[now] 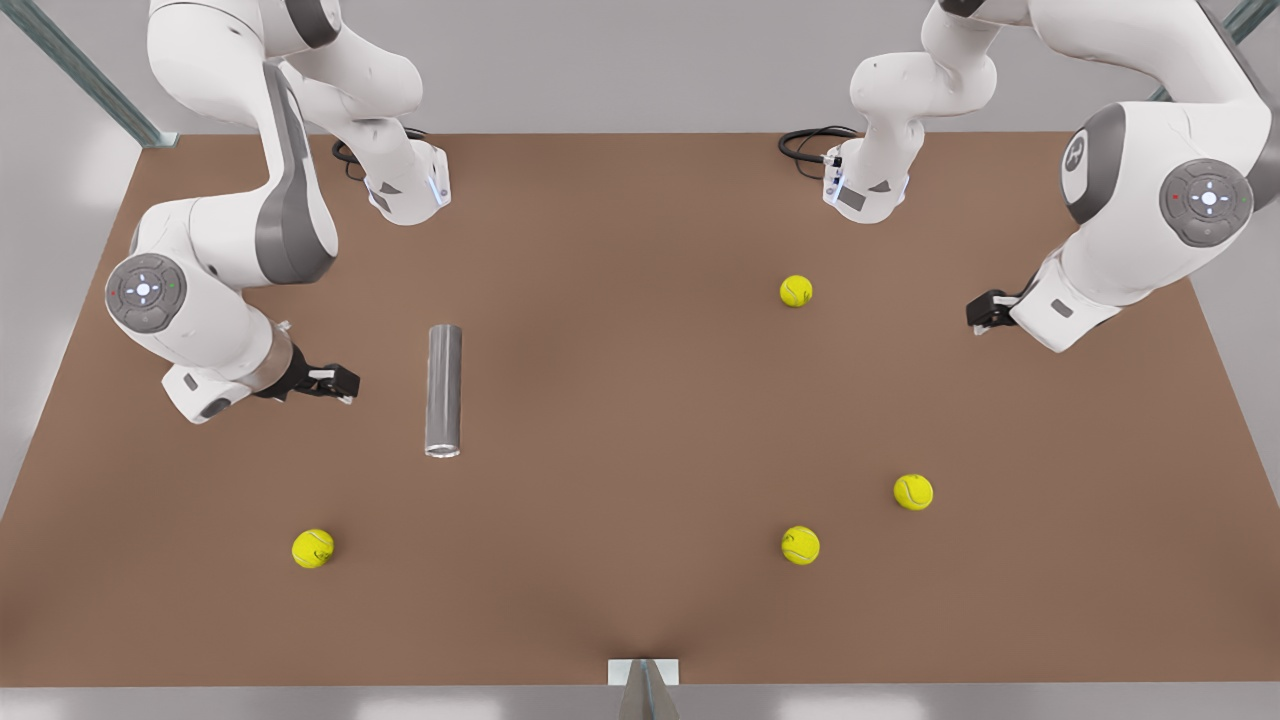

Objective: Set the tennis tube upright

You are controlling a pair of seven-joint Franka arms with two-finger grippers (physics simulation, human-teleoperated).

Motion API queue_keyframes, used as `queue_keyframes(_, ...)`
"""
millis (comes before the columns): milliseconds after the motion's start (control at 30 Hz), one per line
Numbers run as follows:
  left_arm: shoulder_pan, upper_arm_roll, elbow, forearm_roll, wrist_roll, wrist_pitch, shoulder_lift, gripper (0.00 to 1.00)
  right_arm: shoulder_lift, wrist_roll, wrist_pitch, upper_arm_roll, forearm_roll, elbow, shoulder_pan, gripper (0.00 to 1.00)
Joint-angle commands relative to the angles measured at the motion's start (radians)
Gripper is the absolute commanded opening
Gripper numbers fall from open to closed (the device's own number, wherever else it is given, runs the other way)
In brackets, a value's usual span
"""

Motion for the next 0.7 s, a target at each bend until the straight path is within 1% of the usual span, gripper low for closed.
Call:
queue_keyframes(0,0.001,0.000,0.000,0.000,0.000,0.000,0.000,1.00,0.000,0.000,-0.001,0.000,0.000,0.000,-0.001,1.00)
queue_keyframes(100,0.001,0.000,0.000,-0.005,0.000,-0.002,0.000,1.00,0.026,0.018,-0.039,0.002,0.000,-0.020,0.013,1.00)
queue_keyframes(133,0.001,0.000,0.000,-0.005,0.000,-0.002,0.001,1.00,0.024,0.026,-0.024,0.005,0.000,-0.098,0.038,1.00)
queue_keyframes(167,0.002,0.000,0.000,-0.005,0.000,-0.002,0.001,1.00,0.020,0.087,0.080,0.017,0.002,-0.207,0.039,1.00)
queue_keyframes(200,0.002,0.000,0.000,-0.003,0.000,-0.002,0.005,1.00,0.012,0.135,0.289,0.058,0.003,-0.370,0.038,1.00)
queue_keyframes(267,0.001,0.000,0.000,-0.005,0.000,-0.002,0.006,1.00,0.021,0.156,0.493,0.071,0.031,-0.485,0.038,1.00)
queue_keyframes(300,0.002,0.000,0.000,-0.003,0.000,-0.002,0.008,1.00,0.024,0.156,0.545,0.071,0.031,-0.514,0.038,1.00)
queue_keyframes(400,0.002,0.000,0.000,-0.005,0.000,-0.002,0.008,1.00,0.026,0.155,0.552,0.071,0.031,-0.517,0.038,1.00)
queue_keyframes(467,0.002,0.000,-0.006,-0.003,0.000,-0.002,0.009,1.00,0.024,0.159,0.676,0.071,0.031,-0.612,0.034,1.00)
queue_keyframes(500,0.002,0.000,-0.008,-0.003,0.000,-0.002,0.009,1.00,0.040,0.231,0.679,0.071,0.031,-0.618,0.036,1.00)
queue_keyframes(667,0.002,0.000,-0.008,-0.003,0.000,-0.002,0.014,1.00,0.097,0.218,0.676,0.069,-0.017,-0.634,0.053,1.00)
